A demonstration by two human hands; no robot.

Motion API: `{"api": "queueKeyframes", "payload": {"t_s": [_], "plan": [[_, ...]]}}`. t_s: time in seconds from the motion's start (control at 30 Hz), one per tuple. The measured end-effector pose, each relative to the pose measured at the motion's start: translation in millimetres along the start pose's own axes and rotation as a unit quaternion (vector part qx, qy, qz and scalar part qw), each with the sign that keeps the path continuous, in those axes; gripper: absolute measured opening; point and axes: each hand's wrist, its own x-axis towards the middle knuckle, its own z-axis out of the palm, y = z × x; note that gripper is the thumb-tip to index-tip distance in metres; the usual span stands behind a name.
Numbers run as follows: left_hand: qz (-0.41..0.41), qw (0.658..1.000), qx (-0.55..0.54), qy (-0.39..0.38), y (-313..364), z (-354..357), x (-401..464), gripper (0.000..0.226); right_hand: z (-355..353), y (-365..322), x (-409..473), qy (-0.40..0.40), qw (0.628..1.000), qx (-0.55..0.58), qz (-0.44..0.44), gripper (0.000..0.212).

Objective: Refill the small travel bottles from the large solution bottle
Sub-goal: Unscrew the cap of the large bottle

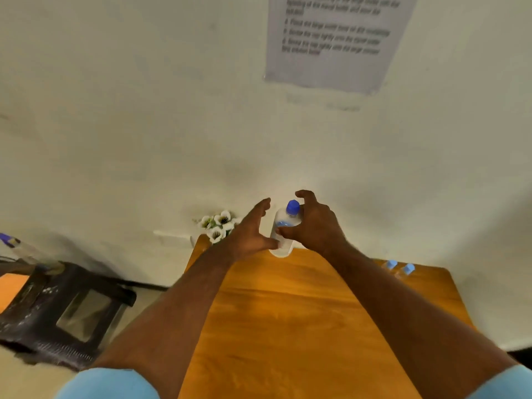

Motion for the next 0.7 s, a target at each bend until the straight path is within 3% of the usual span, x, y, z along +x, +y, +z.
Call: {"api": "queueKeyframes", "payload": {"t_s": [0.27,0.47,0.63,0.7], "plan": [[0.101,0.989,-0.111,0.008,160.3,7.8,-3.4,0.116,-178.5,-58.0,-42.8,0.056,0.996,-0.032,-0.068,0.102],[0.237,0.962,-0.134,-0.023,273.9,16.5,-17.2,0.055,-278.5,-93.1,-82.5,0.089,0.989,-0.06,-0.104,0.103],[0.255,0.954,-0.157,-0.004,326.5,28.2,-23.6,0.043,-332.7,-100.0,-106.1,0.109,0.988,-0.035,-0.101,0.103],[0.249,0.954,-0.166,0.009,339.2,35.5,-25.4,0.047,-348.4,-100.5,-116.7,0.115,0.987,-0.031,-0.105,0.102]]}}
